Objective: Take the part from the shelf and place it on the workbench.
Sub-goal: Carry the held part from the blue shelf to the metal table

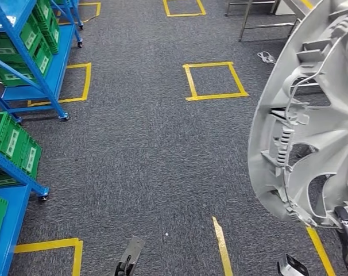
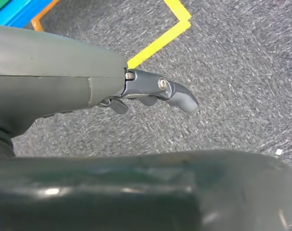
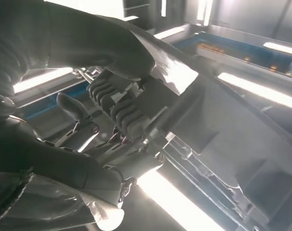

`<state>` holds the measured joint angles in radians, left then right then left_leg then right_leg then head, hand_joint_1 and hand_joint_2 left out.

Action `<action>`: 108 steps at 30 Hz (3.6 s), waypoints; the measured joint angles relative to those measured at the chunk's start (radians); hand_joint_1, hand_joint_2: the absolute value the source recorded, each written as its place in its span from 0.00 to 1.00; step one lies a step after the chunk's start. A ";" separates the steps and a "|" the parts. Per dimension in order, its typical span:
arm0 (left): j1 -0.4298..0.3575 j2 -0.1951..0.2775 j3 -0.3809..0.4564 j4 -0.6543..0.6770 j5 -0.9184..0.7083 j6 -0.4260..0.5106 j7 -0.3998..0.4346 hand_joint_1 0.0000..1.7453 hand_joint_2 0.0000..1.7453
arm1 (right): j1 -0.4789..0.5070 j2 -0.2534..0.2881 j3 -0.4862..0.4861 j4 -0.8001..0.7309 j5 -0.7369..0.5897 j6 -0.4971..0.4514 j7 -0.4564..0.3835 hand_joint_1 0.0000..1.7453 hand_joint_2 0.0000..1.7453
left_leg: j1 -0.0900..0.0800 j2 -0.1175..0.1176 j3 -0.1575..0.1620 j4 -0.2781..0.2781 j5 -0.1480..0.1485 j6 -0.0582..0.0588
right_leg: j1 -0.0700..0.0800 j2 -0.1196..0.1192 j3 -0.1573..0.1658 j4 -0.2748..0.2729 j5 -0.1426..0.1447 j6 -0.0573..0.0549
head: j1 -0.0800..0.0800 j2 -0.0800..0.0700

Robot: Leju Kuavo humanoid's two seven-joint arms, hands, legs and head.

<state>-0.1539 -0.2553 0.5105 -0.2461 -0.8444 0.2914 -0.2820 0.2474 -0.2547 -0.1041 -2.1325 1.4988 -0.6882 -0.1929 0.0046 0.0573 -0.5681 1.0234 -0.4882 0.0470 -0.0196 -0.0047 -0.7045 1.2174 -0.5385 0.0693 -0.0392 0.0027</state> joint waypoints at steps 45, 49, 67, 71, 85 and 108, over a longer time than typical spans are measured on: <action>-0.004 0.016 0.035 0.000 0.080 -0.028 -0.024 0.00 0.00 | -0.074 -0.021 0.059 0.075 0.000 0.000 0.013 1.00 1.00 | 0.000 -0.051 -0.124 0.285 -0.121 -0.045 | 0.008 0.043 0.115 -0.211 0.080 -0.062 | -0.009 0.000; -0.003 0.019 0.036 0.000 0.082 -0.028 -0.022 0.00 0.00 | -0.073 -0.021 0.061 0.080 0.000 0.000 0.013 1.00 1.00 | 0.004 -0.110 -0.044 0.073 0.003 -0.032 | 0.009 0.098 0.112 -0.203 0.078 -0.055 | -0.007 0.000; -0.002 0.016 0.045 0.000 0.088 -0.029 -0.011 0.00 0.00 | -0.083 -0.026 0.064 0.095 0.000 0.000 -0.015 1.00 1.00 | -0.002 -0.026 -0.015 0.014 0.003 -0.018 | 0.001 -0.011 0.122 -0.204 0.064 -0.020 | -0.001 0.000; -0.004 0.018 0.046 0.000 0.088 -0.030 -0.007 0.00 0.00 | -0.093 -0.026 0.065 0.099 0.000 0.000 -0.014 1.00 1.00 | -0.009 -0.027 -0.007 -0.002 0.009 -0.002 | -0.006 -0.009 0.128 -0.222 0.074 -0.015 | -0.004 0.000; -0.002 0.024 0.051 0.000 0.098 -0.035 -0.008 0.00 0.00 | -0.107 -0.031 0.077 0.145 0.000 0.000 -0.004 1.00 1.00 | 0.066 -0.026 0.068 -0.047 -0.018 -0.113 | -0.057 0.002 0.094 -0.189 0.073 0.051 | 0.008 0.000; 0.005 0.028 0.057 0.000 0.101 -0.031 -0.018 0.00 0.00 | -0.135 -0.041 0.103 0.173 0.000 -0.001 0.013 1.00 1.00 | -0.020 -0.065 -0.019 -0.007 0.022 0.018 | 0.007 0.015 0.044 0.043 -0.095 -0.006 | -0.024 0.000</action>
<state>-0.1487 -0.2276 0.5672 -0.2461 -0.7434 0.2602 -0.2997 0.1122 -0.2962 -0.0014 -1.9591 1.4991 -0.6889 -0.1801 -0.0154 -0.0080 -0.5874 1.0163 -0.4664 0.0652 -0.0130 0.0101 -0.6602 1.2604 -0.6335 0.0628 -0.0636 0.0027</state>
